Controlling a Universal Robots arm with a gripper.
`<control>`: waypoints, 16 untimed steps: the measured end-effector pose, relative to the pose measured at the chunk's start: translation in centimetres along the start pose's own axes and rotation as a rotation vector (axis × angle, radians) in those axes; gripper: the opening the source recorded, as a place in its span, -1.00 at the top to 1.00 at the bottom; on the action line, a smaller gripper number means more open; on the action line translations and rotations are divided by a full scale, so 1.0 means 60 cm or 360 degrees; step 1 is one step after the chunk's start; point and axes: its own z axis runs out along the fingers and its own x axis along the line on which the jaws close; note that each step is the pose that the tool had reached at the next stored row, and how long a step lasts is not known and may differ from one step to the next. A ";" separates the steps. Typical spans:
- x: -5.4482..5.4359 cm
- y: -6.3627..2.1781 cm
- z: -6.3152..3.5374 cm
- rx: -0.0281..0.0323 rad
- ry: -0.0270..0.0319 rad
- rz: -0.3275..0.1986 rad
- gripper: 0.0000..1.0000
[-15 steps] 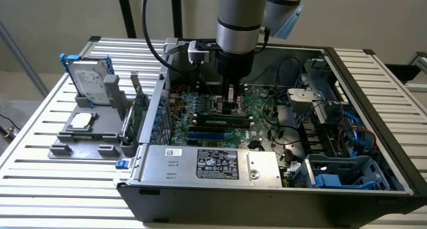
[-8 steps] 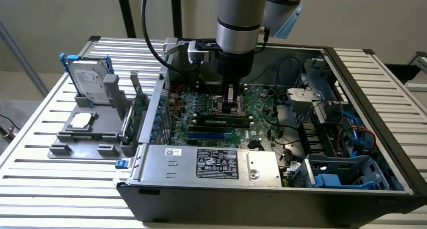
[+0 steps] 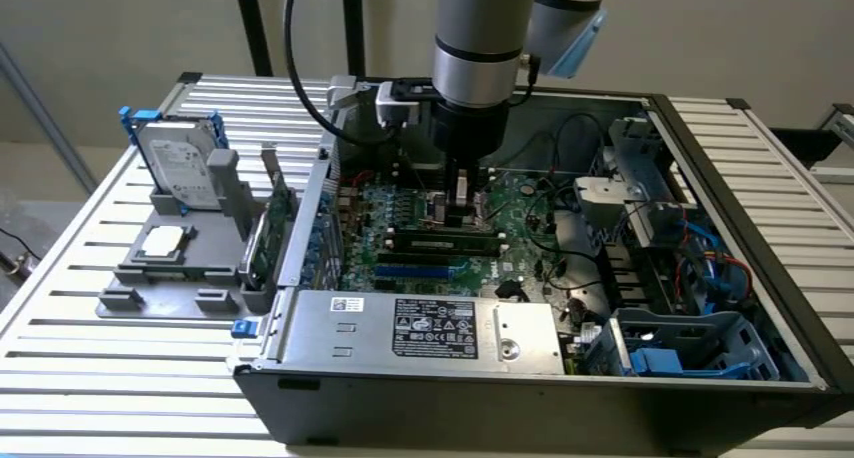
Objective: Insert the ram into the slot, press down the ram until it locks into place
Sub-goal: 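Press down the ram until it locks into place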
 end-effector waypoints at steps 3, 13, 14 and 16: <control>0.000 0.000 0.000 0.00001 0.00001 0.0000 0.79; -0.001 0.000 0.019 0.00000 0.00003 0.0000 0.79; -0.001 0.000 0.022 -0.00001 0.00005 0.0000 0.79; -0.002 0.000 0.028 0.00001 0.00004 0.0000 0.79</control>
